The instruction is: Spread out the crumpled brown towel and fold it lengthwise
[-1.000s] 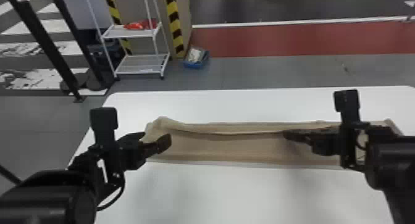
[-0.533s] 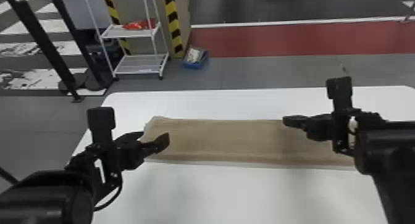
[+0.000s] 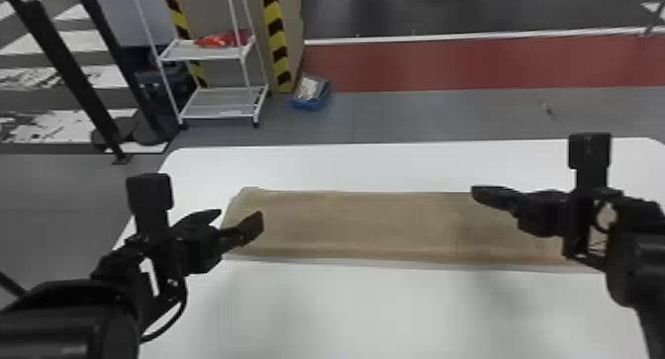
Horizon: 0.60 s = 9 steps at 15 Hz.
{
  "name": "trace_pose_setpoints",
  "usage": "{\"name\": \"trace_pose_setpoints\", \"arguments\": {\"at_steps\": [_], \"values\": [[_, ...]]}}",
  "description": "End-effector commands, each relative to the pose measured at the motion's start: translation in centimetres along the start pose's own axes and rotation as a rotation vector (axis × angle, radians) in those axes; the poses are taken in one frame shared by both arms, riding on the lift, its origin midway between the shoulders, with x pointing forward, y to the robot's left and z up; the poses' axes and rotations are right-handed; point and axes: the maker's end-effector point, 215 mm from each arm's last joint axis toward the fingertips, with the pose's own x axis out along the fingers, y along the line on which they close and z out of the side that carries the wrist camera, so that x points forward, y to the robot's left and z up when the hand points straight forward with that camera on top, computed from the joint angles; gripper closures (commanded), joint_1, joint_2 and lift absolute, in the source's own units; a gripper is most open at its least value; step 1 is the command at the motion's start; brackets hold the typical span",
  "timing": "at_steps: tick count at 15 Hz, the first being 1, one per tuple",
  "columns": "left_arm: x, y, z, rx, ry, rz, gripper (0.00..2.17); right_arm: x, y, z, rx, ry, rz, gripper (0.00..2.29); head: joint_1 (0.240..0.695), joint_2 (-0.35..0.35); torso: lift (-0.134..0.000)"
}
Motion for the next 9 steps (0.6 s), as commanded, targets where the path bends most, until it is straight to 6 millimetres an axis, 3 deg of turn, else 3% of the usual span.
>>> {"name": "trace_pose_setpoints", "arguments": {"at_steps": [1, 2, 4, 6, 7, 9], "values": [[0.2, 0.0, 0.6, 0.002, -0.013, 0.000, 0.22, -3.2, -3.3, 1.1, 0.028, -0.061, -0.029, 1.73, 0.695, 0.116, -0.124], [0.3, 0.1, 0.8, 0.001, -0.015, 0.003, 0.17, -4.8, -5.4, 1.6, 0.038, -0.076, -0.046, 1.58, 0.695, 0.097, -0.124], [0.7, 0.7, 1.2, 0.008, -0.016, 0.014, 0.14, -8.4, -10.3, 1.3, 0.039, -0.066, -0.105, 0.95, 0.695, 0.064, -0.124], [1.3, 2.1, 1.4, 0.000, -0.011, 0.031, 0.14, -12.8, -15.8, -0.4, 0.084, -0.043, -0.152, 0.26, 0.695, 0.012, -0.124], [1.7, 2.8, 1.3, -0.009, -0.004, 0.037, 0.14, -14.7, -17.8, -1.3, 0.112, -0.038, -0.157, 0.17, 0.695, -0.010, -0.124], [2.0, 4.0, 1.0, -0.025, 0.013, 0.043, 0.14, -17.4, -19.8, -1.6, 0.112, -0.058, -0.118, 0.17, 0.695, -0.078, -0.124]]}}
